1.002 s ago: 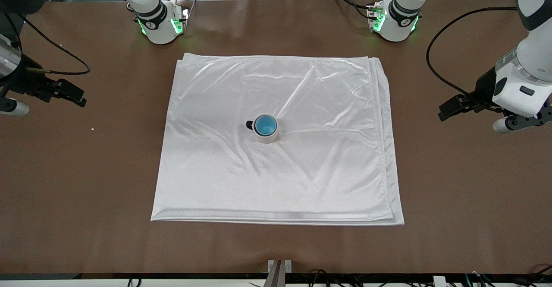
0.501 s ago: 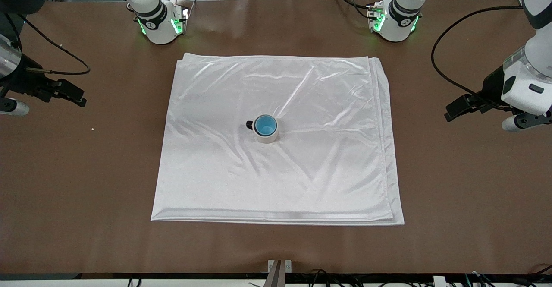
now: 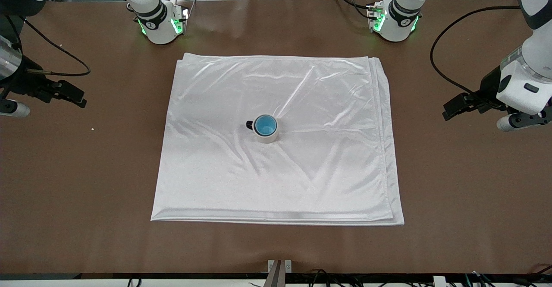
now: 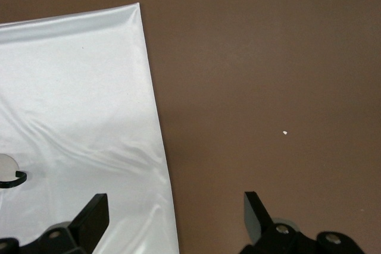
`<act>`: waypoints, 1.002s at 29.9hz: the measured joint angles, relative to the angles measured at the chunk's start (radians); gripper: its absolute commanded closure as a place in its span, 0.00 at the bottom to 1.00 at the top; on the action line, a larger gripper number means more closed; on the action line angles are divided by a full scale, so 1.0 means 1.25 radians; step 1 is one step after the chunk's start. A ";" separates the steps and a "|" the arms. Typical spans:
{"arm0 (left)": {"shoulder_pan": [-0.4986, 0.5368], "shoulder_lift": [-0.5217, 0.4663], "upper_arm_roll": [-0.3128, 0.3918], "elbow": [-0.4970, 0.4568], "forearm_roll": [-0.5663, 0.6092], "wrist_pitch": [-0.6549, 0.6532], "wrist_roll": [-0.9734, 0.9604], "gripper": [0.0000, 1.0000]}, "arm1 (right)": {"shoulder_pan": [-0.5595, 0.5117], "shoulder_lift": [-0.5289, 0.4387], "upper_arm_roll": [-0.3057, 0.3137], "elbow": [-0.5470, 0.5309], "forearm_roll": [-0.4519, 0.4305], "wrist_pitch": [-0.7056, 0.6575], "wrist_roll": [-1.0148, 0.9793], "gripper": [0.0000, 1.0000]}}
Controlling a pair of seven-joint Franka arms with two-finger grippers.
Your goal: Place blue cup into white mug on cloth
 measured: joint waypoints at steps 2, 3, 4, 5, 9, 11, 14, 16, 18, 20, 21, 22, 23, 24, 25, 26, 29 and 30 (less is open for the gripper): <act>0.001 0.000 0.000 0.000 0.011 -0.001 0.013 0.00 | 0.000 0.002 0.000 0.000 0.000 0.000 0.000 0.00; 0.002 0.000 0.000 0.000 0.015 -0.002 0.021 0.00 | 0.000 0.002 0.000 0.000 0.000 0.001 0.000 0.00; 0.003 0.000 0.000 0.000 0.018 -0.003 0.030 0.00 | 0.000 0.003 0.000 0.000 0.000 0.001 0.000 0.00; 0.004 0.000 0.000 0.000 0.020 -0.003 0.040 0.00 | 0.000 0.003 0.000 0.000 0.000 0.001 0.000 0.00; 0.009 0.000 0.003 0.000 0.023 -0.003 0.097 0.00 | 0.000 0.004 0.000 0.000 0.000 0.002 0.000 0.00; 0.011 0.000 0.005 0.000 0.023 -0.003 0.131 0.00 | 0.000 0.004 0.000 0.000 0.000 0.002 0.000 0.00; 0.015 0.000 0.007 0.000 0.025 -0.003 0.162 0.00 | 0.000 0.004 -0.001 0.000 0.000 0.002 0.000 0.00; 0.019 0.000 0.007 0.000 0.026 -0.003 0.172 0.00 | 0.000 0.004 -0.001 0.000 0.000 0.002 0.000 0.00; 0.022 0.000 0.007 0.000 0.026 -0.003 0.177 0.00 | 0.000 0.004 -0.001 0.000 0.000 0.002 0.000 0.00; 0.024 0.000 0.007 0.000 0.026 -0.003 0.180 0.00 | 0.000 0.004 -0.001 0.000 0.000 0.002 0.000 0.00; 0.024 0.000 0.007 0.000 0.026 -0.003 0.180 0.00 | 0.000 0.004 -0.001 0.000 0.000 0.002 0.000 0.00; 0.024 0.000 0.007 0.000 0.026 -0.003 0.180 0.00 | 0.000 0.004 -0.001 0.000 0.000 0.002 0.000 0.00; 0.024 0.000 0.007 0.000 0.026 -0.003 0.180 0.00 | 0.000 0.004 -0.001 0.000 0.000 0.002 0.000 0.00; 0.024 0.000 0.007 0.000 0.026 -0.003 0.180 0.00 | 0.000 0.004 -0.001 0.000 0.000 0.002 0.000 0.00; 0.024 0.000 0.007 0.000 0.026 -0.003 0.180 0.00 | 0.000 0.004 -0.001 0.000 0.000 0.002 0.000 0.00; 0.024 -0.001 0.007 0.000 0.026 -0.003 0.180 0.00 | 0.000 0.004 -0.001 0.000 0.000 0.002 0.000 0.00; 0.024 -0.001 0.007 0.000 0.026 -0.003 0.180 0.00 | 0.000 0.004 -0.001 0.000 0.000 0.003 0.000 0.00; 0.024 -0.001 0.007 0.000 0.026 -0.003 0.180 0.00 | 0.000 0.004 -0.001 0.000 0.000 0.003 0.000 0.00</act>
